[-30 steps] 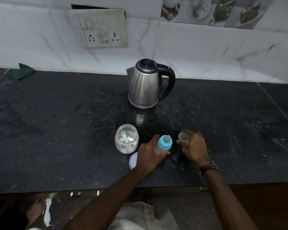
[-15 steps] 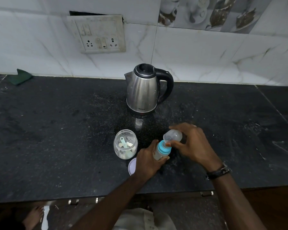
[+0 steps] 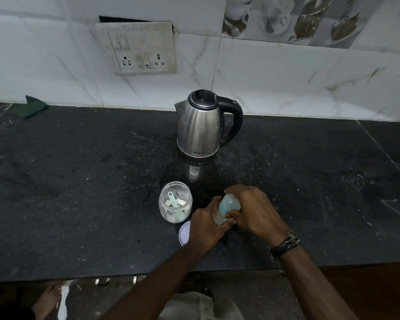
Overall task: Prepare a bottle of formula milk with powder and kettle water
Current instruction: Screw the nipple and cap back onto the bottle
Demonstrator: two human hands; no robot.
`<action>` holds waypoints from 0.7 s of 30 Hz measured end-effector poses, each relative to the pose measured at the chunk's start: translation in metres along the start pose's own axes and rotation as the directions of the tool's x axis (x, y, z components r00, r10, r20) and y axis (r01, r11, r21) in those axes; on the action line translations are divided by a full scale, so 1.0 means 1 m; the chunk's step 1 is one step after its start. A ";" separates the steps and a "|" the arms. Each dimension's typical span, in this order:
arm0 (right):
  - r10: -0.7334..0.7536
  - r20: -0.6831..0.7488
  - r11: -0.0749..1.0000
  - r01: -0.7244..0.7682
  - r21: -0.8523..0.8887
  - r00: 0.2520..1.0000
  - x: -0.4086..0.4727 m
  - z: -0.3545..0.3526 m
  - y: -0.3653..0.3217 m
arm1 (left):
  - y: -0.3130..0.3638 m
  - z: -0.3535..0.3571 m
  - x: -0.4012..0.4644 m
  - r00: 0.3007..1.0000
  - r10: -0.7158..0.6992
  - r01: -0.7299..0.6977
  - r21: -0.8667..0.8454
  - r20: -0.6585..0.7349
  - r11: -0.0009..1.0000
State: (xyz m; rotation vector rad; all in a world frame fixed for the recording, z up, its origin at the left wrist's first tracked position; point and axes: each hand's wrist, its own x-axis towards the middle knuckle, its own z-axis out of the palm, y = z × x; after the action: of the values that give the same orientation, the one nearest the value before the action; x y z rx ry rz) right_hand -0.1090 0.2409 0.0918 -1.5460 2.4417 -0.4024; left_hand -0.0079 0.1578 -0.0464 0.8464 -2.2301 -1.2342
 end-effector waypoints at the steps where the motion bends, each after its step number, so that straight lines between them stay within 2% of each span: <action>1: -0.004 -0.003 1.000 0.004 -0.002 1.000 0.000 0.001 0.000 | 0.000 0.000 0.000 1.000 -0.002 0.002 0.002 0.000 1.000; 6: -0.053 -0.026 0.998 0.052 -0.042 0.998 -0.002 0.007 0.003 | -0.003 0.004 0.000 1.000 -0.021 0.021 -0.047 0.008 0.999; 12: -0.120 -0.122 0.992 0.115 -0.049 0.985 -0.009 0.021 0.011 | -0.001 0.003 -0.001 1.000 0.008 -0.009 -0.065 -0.006 0.998; 17: -0.107 -0.184 0.992 0.117 0.043 0.977 -0.014 0.031 0.020 | 0.005 0.002 -0.004 1.000 0.002 -0.002 -0.129 0.001 0.992; 19: -0.070 -0.208 0.990 0.093 0.102 0.976 -0.014 0.035 0.021 | 0.011 -0.004 -0.010 0.998 0.055 -0.055 -0.145 -0.004 0.988; 21: -0.012 -0.167 0.983 0.042 0.177 0.986 -0.016 0.039 0.023 | 0.021 -0.011 -0.022 0.984 0.169 -0.175 -0.151 -0.050 0.973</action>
State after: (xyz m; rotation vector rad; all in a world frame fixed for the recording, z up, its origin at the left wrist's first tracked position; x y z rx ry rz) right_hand -0.1089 0.2601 0.0479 -1.5255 2.4270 -0.7626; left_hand 0.0086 0.1754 -0.0250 0.5985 -2.0978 -1.2785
